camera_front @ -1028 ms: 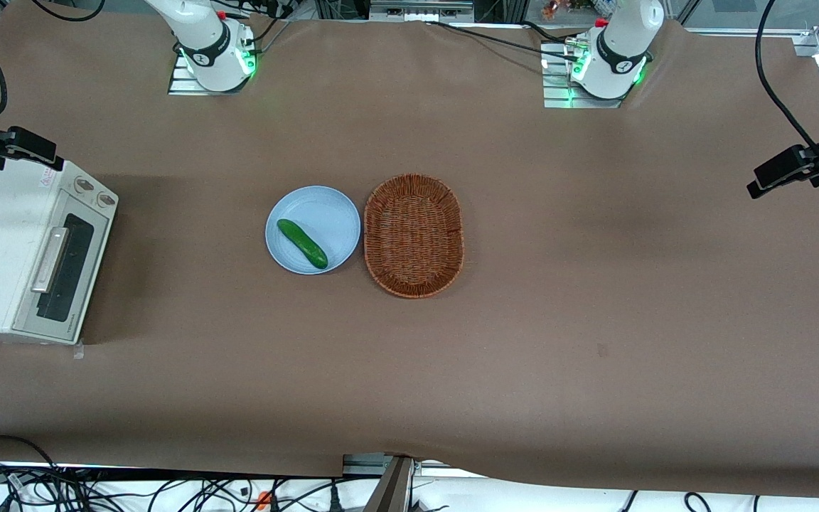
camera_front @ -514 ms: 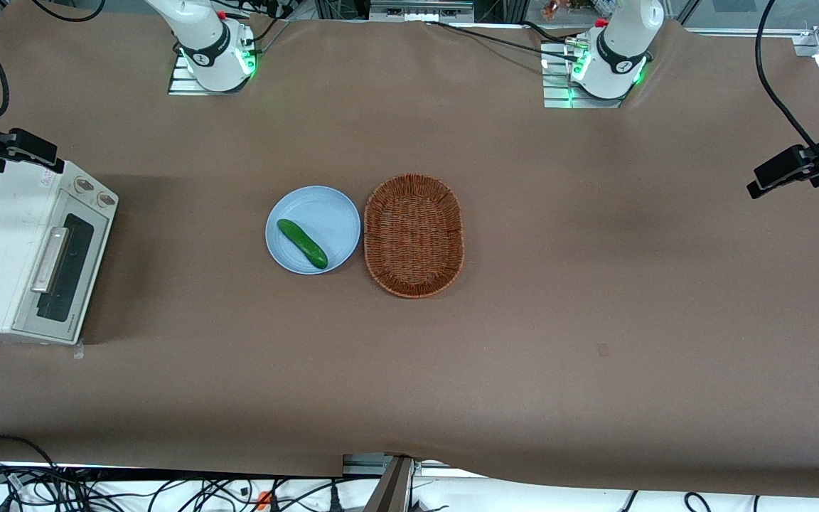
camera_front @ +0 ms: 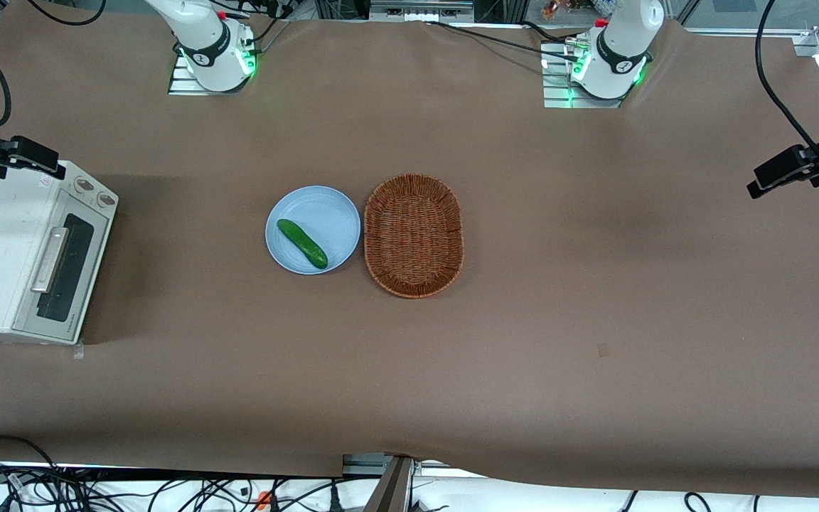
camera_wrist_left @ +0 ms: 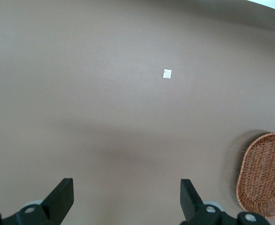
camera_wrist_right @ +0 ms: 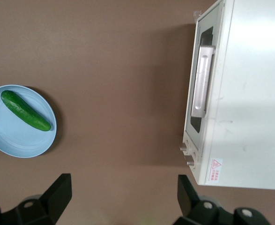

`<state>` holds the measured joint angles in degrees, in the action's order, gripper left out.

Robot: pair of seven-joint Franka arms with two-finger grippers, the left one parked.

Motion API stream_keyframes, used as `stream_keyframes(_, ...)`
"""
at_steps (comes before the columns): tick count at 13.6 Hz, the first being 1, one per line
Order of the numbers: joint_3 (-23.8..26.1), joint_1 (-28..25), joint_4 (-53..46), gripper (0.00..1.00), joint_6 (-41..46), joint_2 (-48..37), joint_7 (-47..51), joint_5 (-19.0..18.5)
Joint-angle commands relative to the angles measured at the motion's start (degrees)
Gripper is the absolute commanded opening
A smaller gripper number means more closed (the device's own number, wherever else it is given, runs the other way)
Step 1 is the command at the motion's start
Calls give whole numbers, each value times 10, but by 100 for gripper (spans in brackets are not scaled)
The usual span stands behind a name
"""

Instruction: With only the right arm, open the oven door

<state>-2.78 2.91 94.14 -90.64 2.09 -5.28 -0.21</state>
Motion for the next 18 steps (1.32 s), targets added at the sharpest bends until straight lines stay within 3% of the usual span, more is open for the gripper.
stream_keyframes(1,7,-2,-26,100,3,17,-3,1)
stream_keyframes(12,6,-22,-31,99,19,37,-3,1)
stream_keyframes(13,6,-22,-29,76,20,37,-4,1)
stream_keyframes(14,6,-22,-28,34,29,38,-6,1)
stream_keyframes(15,6,-23,-28,3,43,40,-4,-5)
stream_keyframes(16,6,-28,-28,0,47,40,0,-18)
stream_keyframes(18,7,-42,-17,0,47,46,10,-128)
